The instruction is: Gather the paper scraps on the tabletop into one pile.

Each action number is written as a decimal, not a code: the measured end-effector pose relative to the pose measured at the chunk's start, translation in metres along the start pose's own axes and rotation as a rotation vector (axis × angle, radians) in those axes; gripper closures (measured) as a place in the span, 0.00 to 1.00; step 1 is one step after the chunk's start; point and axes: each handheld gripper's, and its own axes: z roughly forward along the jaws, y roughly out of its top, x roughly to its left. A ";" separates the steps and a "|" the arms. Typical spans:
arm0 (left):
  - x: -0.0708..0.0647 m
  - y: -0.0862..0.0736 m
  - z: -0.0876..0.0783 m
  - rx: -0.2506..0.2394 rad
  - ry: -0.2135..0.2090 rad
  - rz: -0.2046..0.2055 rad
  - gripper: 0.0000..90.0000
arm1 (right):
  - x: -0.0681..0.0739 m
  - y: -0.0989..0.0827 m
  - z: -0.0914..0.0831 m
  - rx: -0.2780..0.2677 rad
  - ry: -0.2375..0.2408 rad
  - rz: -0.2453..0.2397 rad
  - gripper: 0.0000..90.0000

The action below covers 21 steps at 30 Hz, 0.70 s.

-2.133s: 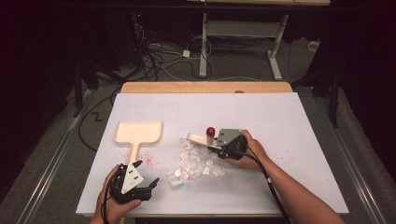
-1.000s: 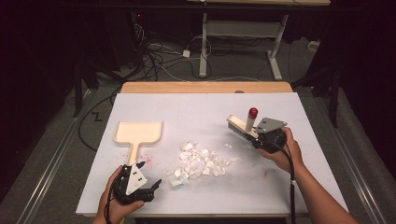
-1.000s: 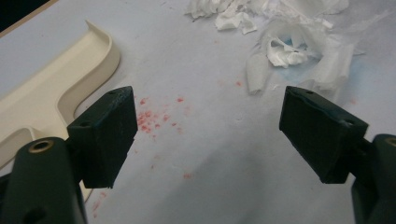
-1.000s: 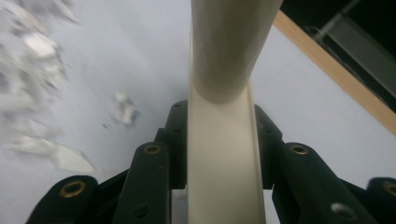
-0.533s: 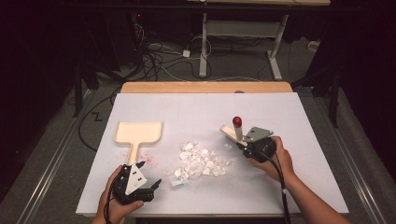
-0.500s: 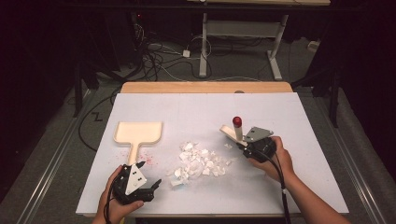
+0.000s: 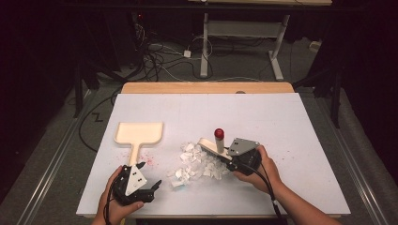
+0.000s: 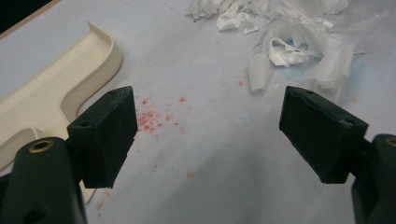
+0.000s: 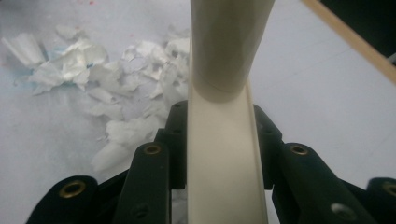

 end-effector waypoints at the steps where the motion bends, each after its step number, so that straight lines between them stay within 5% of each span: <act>1: 0.000 0.000 0.000 -0.001 0.000 -0.002 0.20 | -0.001 0.001 -0.002 -0.010 -0.009 0.001 0.75; 10: 0.000 0.001 0.003 0.004 0.000 -0.008 0.20 | -0.031 0.019 -0.006 -0.099 -0.041 0.033 0.75; 21: 0.003 -0.001 0.001 -0.007 0.002 -0.025 0.20 | -0.051 0.059 0.067 -0.075 -0.035 -0.062 0.75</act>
